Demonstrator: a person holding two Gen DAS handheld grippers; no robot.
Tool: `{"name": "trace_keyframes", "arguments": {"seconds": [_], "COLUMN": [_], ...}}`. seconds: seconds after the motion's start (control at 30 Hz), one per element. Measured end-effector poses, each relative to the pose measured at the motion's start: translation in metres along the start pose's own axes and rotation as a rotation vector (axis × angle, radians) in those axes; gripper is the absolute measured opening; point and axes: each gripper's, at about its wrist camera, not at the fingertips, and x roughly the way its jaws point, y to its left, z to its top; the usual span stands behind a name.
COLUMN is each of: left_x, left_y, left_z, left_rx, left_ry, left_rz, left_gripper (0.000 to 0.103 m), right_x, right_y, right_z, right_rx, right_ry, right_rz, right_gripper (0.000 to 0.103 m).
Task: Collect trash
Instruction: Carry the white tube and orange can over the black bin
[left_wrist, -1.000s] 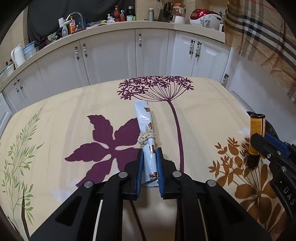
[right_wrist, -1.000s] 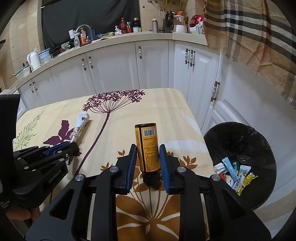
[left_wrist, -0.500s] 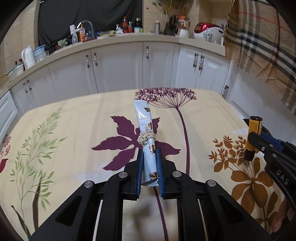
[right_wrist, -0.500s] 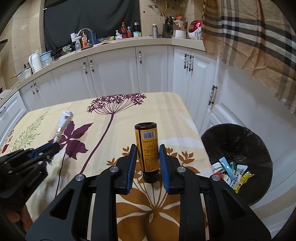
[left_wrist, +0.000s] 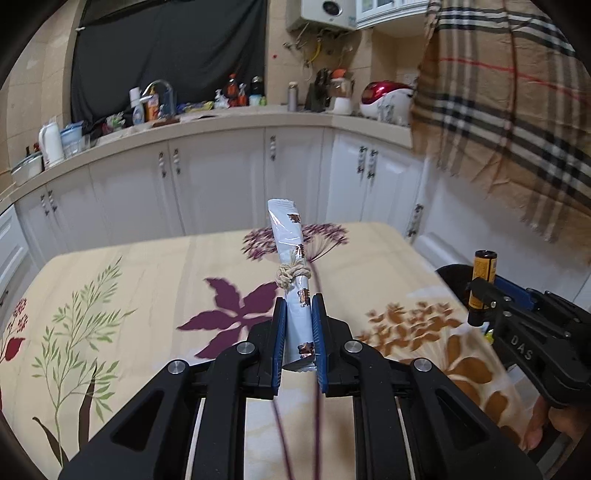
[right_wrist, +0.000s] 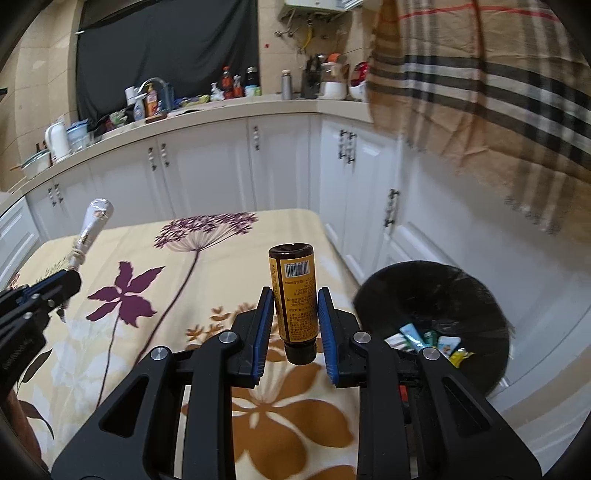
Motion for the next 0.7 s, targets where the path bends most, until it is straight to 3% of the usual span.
{"name": "trace_keyframes", "arguments": {"seconds": [0.7], "left_x": [0.016], "left_y": [-0.125], "left_z": [0.017], "left_rx": [0.168], "left_ry": [-0.049], "left_rz": [-0.202], "left_gripper": [0.015], "right_x": [-0.028], "right_y": [-0.112], "right_z": [0.002], "right_rx": [0.110], "right_ry": [-0.058], "right_rz": [-0.222], "right_gripper": [0.024]}}
